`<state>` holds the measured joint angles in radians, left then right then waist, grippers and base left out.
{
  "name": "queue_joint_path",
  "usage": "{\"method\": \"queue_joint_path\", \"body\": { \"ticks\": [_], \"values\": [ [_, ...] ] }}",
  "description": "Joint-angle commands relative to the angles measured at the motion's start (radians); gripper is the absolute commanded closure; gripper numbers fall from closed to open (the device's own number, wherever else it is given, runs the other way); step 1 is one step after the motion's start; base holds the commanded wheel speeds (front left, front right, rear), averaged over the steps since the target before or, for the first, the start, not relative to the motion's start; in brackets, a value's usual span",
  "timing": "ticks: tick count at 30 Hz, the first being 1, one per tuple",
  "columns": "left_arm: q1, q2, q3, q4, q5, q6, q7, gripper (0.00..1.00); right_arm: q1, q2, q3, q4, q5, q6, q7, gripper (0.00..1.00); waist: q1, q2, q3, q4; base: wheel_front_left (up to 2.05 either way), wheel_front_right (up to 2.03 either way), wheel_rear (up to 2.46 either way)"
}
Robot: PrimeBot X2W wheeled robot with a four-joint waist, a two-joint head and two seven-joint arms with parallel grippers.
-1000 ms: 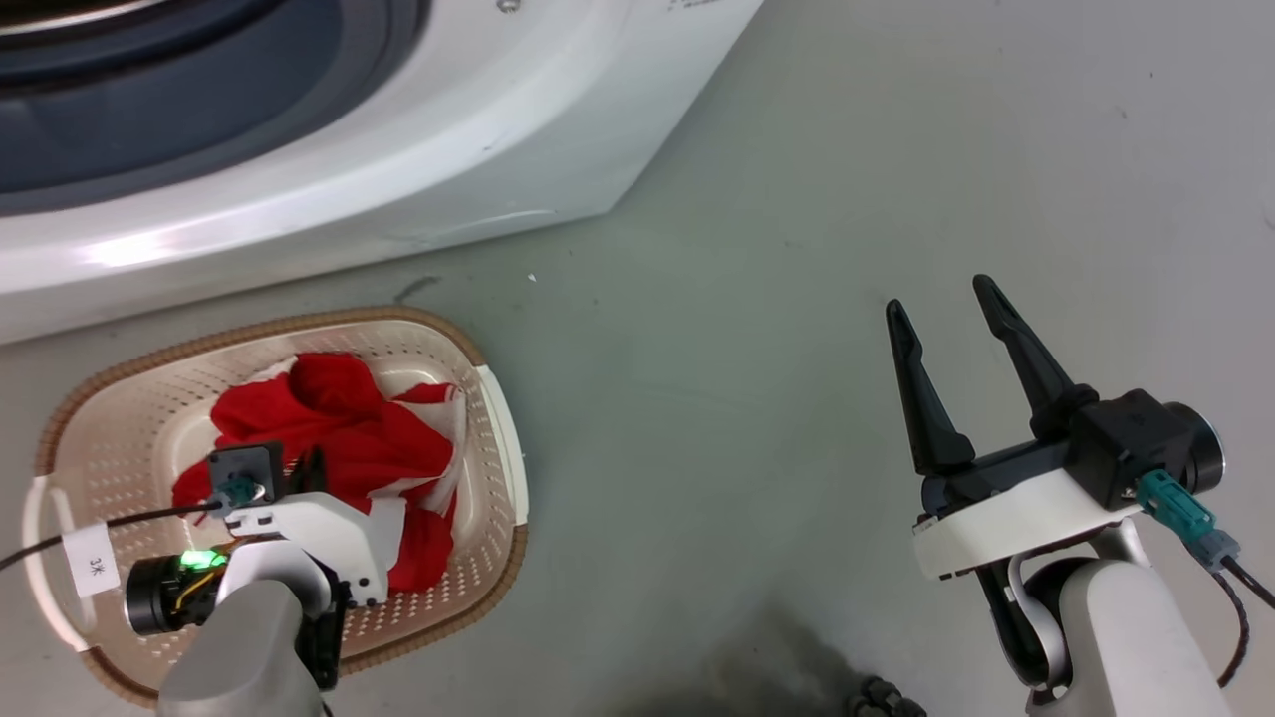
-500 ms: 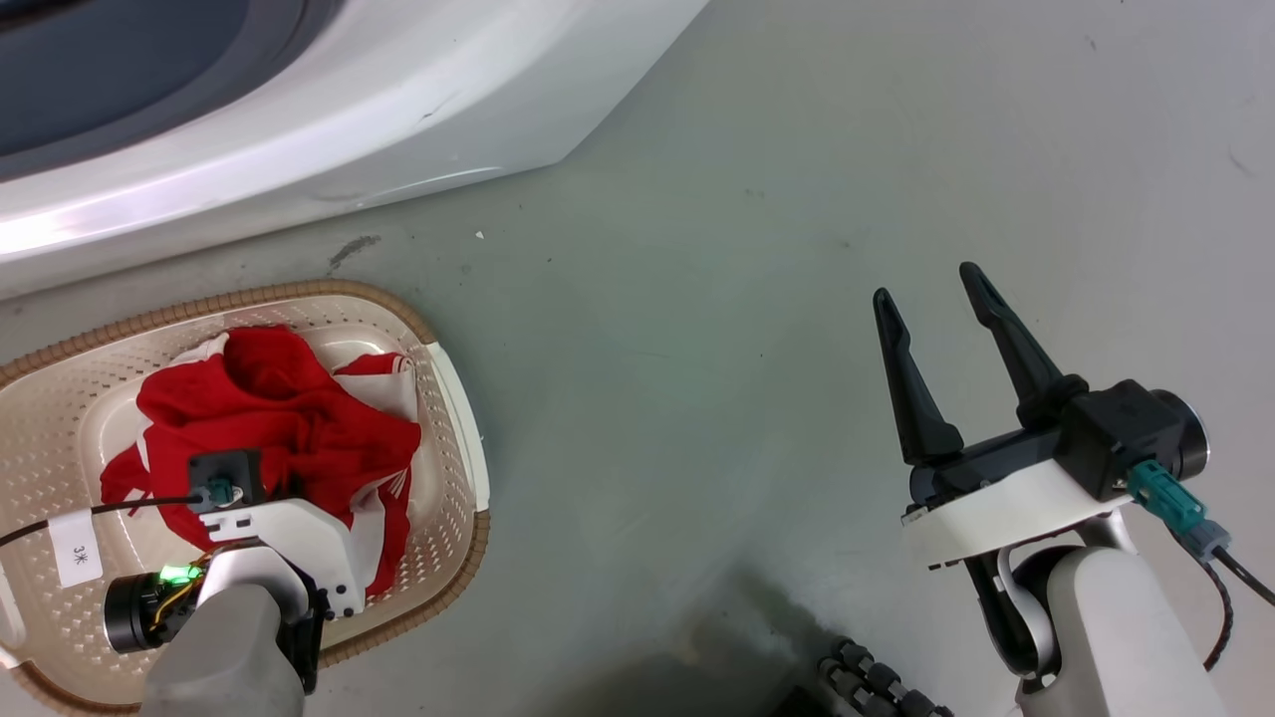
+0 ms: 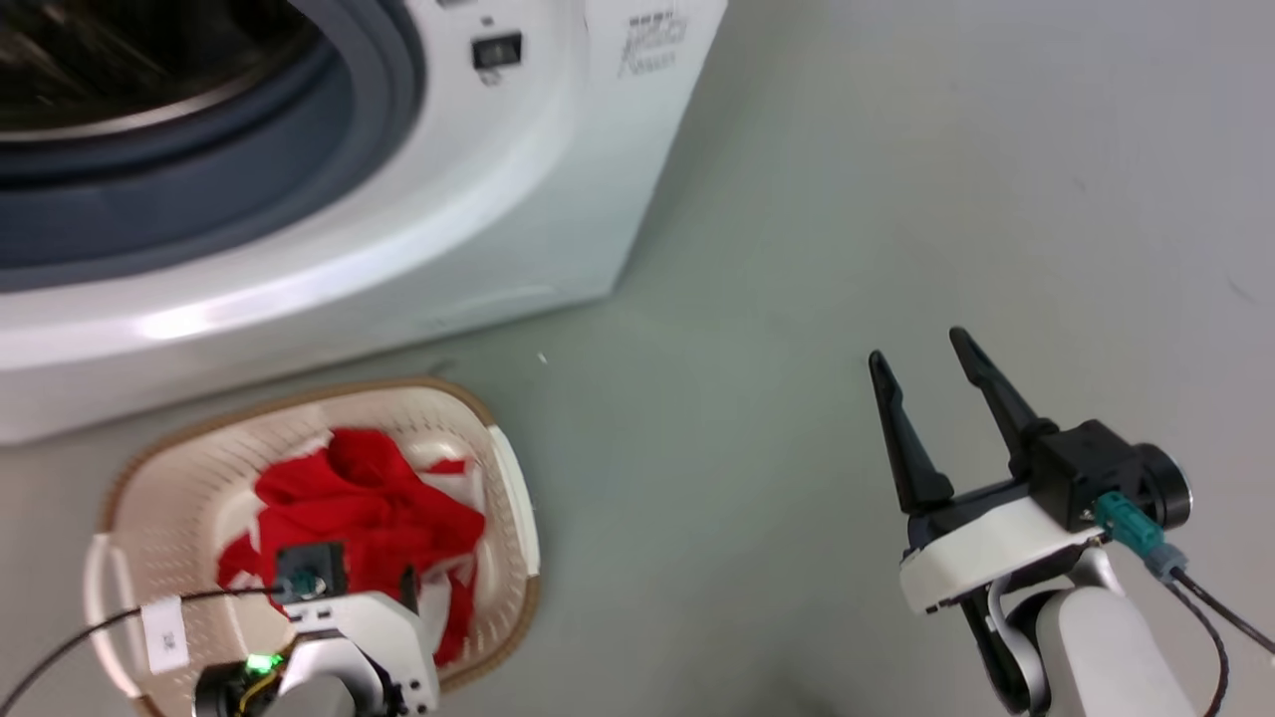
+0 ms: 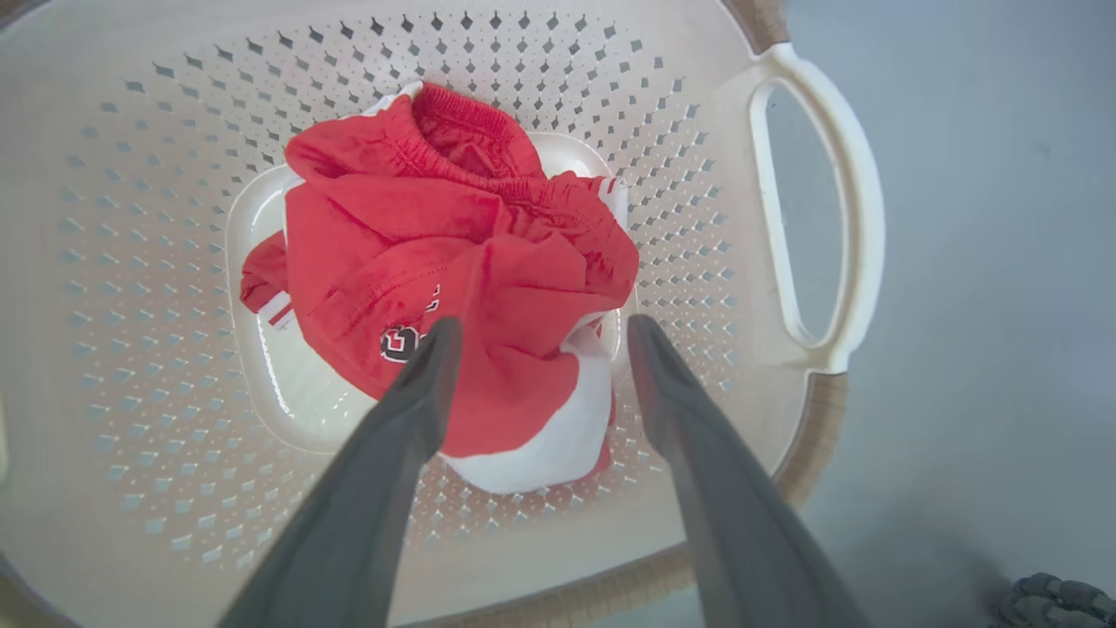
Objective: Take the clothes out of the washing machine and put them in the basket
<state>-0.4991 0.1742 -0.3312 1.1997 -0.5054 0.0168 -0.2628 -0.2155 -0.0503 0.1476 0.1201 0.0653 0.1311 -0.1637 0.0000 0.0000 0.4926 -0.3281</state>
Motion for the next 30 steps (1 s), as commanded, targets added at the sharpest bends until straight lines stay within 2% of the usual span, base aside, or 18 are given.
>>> {"method": "queue_joint_path", "body": {
  "ticks": [1, 8, 15, 22, 30],
  "values": [
    [0.015, -0.005, 0.007, -0.01, -0.001, -0.001, -0.002, 0.0, 0.015, 0.0, 0.001, 0.002, -0.01, -0.001, 0.004, 0.0, 0.0, 0.0, -0.099, 0.051, 0.0, 0.0, 0.0],
    [0.129, -0.029, 0.026, -0.13, 0.043, 0.022, -0.002, 0.0, 0.084, 0.0, -0.013, 0.004, -0.031, -0.001, 0.03, 0.0, 0.0, 0.0, -0.258, 0.121, 0.0, 0.0, 0.0],
    [0.224, -0.048, 0.081, -0.312, 0.092, 0.042, -0.003, 0.0, 0.156, 0.0, -0.042, -0.021, -0.058, -0.001, 0.066, 0.0, 0.0, 0.0, -0.371, 0.196, 0.0, 0.0, 0.0],
    [0.308, -0.056, 0.151, -0.556, 0.165, 0.051, -0.003, 0.0, 0.221, 0.0, -0.079, -0.056, -0.071, -0.001, 0.098, 0.0, 0.0, 0.0, -0.457, 0.265, 0.0, 0.0, 0.0],
    [0.397, -0.057, 0.204, -0.865, 0.26, 0.057, -0.003, 0.0, 0.275, 0.0, -0.134, -0.099, -0.083, -0.001, 0.127, 0.0, 0.0, 0.0, -0.518, 0.312, 0.0, 0.0, 0.0]
  ]
}}
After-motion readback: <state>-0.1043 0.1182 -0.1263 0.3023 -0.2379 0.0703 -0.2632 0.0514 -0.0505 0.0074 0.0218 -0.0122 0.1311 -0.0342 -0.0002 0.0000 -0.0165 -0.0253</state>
